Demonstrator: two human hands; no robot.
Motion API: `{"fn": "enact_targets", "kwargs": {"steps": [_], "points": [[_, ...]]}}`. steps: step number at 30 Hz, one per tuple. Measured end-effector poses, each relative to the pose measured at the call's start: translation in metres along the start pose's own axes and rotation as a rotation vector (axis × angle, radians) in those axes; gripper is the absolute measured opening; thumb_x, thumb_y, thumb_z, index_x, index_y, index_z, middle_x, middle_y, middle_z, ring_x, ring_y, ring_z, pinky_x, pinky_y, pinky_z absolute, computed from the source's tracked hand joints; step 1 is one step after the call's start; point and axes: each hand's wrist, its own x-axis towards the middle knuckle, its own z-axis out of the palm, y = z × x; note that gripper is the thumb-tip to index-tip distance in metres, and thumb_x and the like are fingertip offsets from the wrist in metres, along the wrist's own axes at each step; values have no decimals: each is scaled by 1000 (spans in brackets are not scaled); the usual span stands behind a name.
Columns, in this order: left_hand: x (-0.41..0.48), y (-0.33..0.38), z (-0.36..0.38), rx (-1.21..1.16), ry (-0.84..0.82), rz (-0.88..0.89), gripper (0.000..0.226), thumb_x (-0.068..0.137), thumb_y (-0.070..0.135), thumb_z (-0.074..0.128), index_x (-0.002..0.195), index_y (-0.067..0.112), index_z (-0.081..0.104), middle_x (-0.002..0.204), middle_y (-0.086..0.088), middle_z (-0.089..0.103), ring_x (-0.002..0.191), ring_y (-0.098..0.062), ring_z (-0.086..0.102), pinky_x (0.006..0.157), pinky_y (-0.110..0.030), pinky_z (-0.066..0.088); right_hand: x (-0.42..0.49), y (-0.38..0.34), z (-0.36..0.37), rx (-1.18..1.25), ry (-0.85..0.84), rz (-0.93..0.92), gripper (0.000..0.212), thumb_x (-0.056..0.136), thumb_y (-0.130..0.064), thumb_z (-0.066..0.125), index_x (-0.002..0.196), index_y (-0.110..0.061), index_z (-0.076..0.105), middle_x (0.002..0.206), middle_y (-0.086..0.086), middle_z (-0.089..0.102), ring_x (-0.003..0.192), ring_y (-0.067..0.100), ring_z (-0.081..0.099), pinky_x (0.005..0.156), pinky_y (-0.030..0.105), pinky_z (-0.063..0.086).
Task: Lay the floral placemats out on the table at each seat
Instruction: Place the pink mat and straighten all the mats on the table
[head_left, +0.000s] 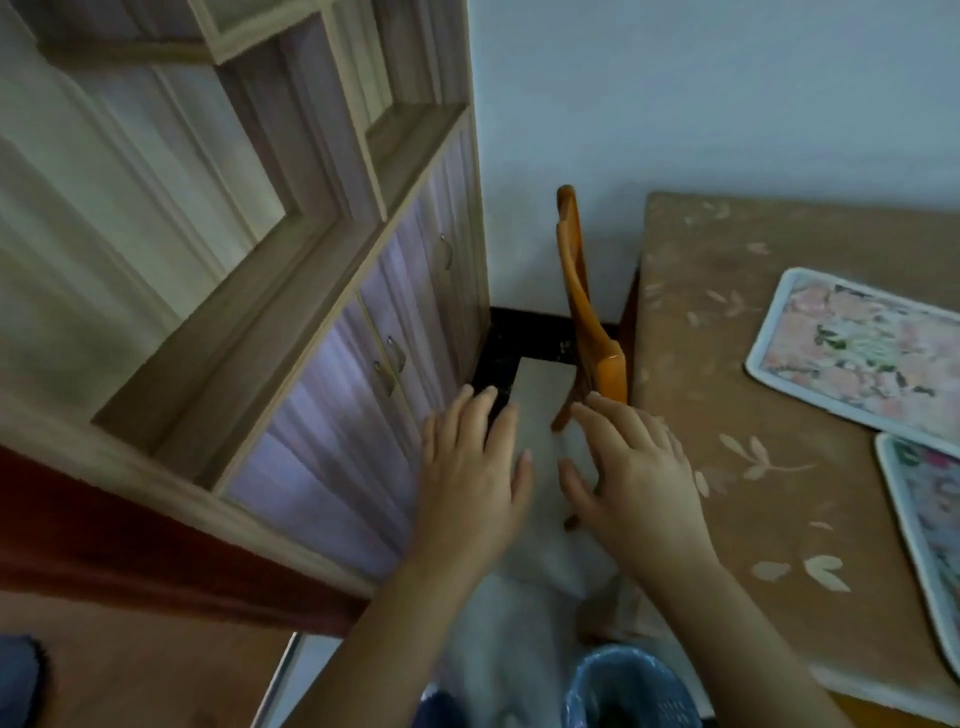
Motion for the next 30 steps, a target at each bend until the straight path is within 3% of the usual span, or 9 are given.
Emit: {"fn": "enact_targets", "kwargs": {"steps": [2,4,12,17,22,30], "points": [[23,-1,14,-55,-26,62,39,86,26,47,119,6,53,127,-18,54,124,-35,44,98,-59,38,12,11,1,-20,12,97,45,79,-29,64,120,-14,53,129,9,56,119,30,50,97,50,41],[47,-1,27,-110,-49,127,38,85,21,54,119,6,53,126,-19,54,124,-35,43,98,-60,37,24,20,0,-37,55,182,45,77,-27,66,119,-14,53,126,11,57,117,32,51,96,54,44],[161,2,65,-292,-82,449,39,80,16,64,116,5,55,124,-20,56,122,-37,46,99,-60,31,92,35,-5,-185,207,486,46,80,-32,63,122,-16,51,130,10,55,119,32,50,96,49,42],[215,9,82,-384,-126,592,39,81,14,62,117,3,54,125,-21,55,123,-38,43,100,-61,30,124,34,-9,-210,300,621,51,79,-43,49,122,-15,51,131,9,54,119,31,49,98,50,40],[244,34,101,-439,-187,698,41,80,16,64,119,4,53,125,-20,55,123,-37,44,102,-57,30,138,55,-14,-278,346,767,49,80,-32,62,124,-15,48,132,9,53,121,31,47,98,52,42],[313,64,149,-430,-295,845,38,87,20,55,123,9,49,133,-15,49,130,-32,34,107,-56,24,180,118,-9,-305,420,921,50,80,-31,63,125,-18,46,133,7,52,123,28,45,101,48,39]]}}
